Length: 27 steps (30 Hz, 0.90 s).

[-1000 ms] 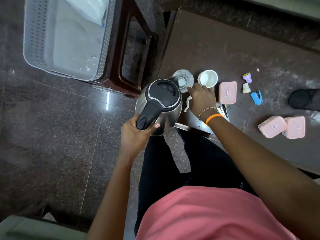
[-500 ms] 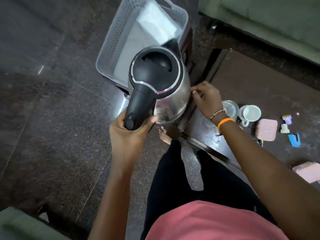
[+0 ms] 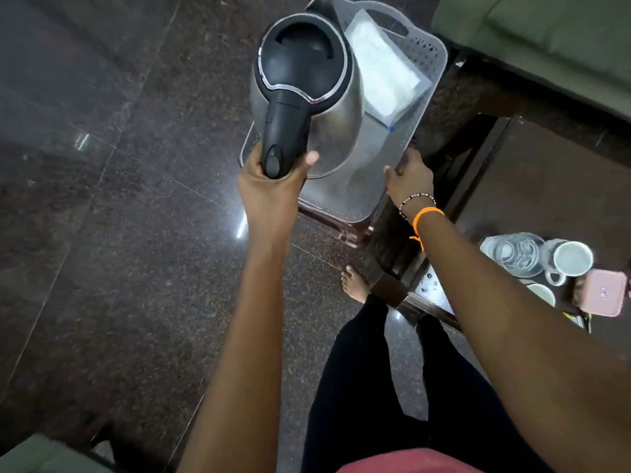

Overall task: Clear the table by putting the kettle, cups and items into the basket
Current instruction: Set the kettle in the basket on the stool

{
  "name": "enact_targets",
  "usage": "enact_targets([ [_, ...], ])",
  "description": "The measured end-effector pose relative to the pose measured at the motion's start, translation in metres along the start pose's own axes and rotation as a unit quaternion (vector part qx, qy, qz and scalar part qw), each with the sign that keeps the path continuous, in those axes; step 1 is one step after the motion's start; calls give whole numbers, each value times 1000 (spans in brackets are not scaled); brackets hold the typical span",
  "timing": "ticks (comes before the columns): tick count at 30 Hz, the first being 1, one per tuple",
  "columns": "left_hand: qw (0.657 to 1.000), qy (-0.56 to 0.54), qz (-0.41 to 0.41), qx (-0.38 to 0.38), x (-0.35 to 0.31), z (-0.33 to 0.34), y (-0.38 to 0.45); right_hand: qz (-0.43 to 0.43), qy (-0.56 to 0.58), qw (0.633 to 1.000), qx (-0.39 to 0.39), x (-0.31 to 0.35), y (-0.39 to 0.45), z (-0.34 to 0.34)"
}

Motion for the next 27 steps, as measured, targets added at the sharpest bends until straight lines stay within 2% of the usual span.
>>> enact_targets([
  [8, 998, 4, -48, 36, 45, 4, 40, 32, 7, 999, -8, -6, 14, 12],
  [16, 998, 49, -36, 36, 46, 6, 44, 17, 24, 999, -25, -9, 15, 14],
  [18, 995, 96, 12, -2, 36, 2, 37, 18, 55, 998, -31, -11, 12, 12],
  [19, 987, 141, 62, -42, 27, -2, 31, 20, 79, 996, -34, -11, 9, 10],
  [21, 951, 222, 183, -117, 5, -4, 9, 11, 104, 994, -45, -15, 2, 0],
  [22, 938, 227, 227, -127, -1, 1, -5, 4, 99, 994, -52, -20, -3, -6],
  [24, 942, 197, 258, -87, -3, 20, -31, -13, 77, 995, -63, -34, -14, -22],
  [27, 960, 191, 191, 75, 17, 69, -66, -45, -36, 995, -83, -70, -28, -54],
])
Point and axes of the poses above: each hand's wrist, its own y-axis towards the middle knuckle, its own z-axis out of the palm, x = y × z, the point moved 7 cm from there along y, towards the middle knuckle, and after that the axes turned 3 degrees about -x, right-handed, at the moved point
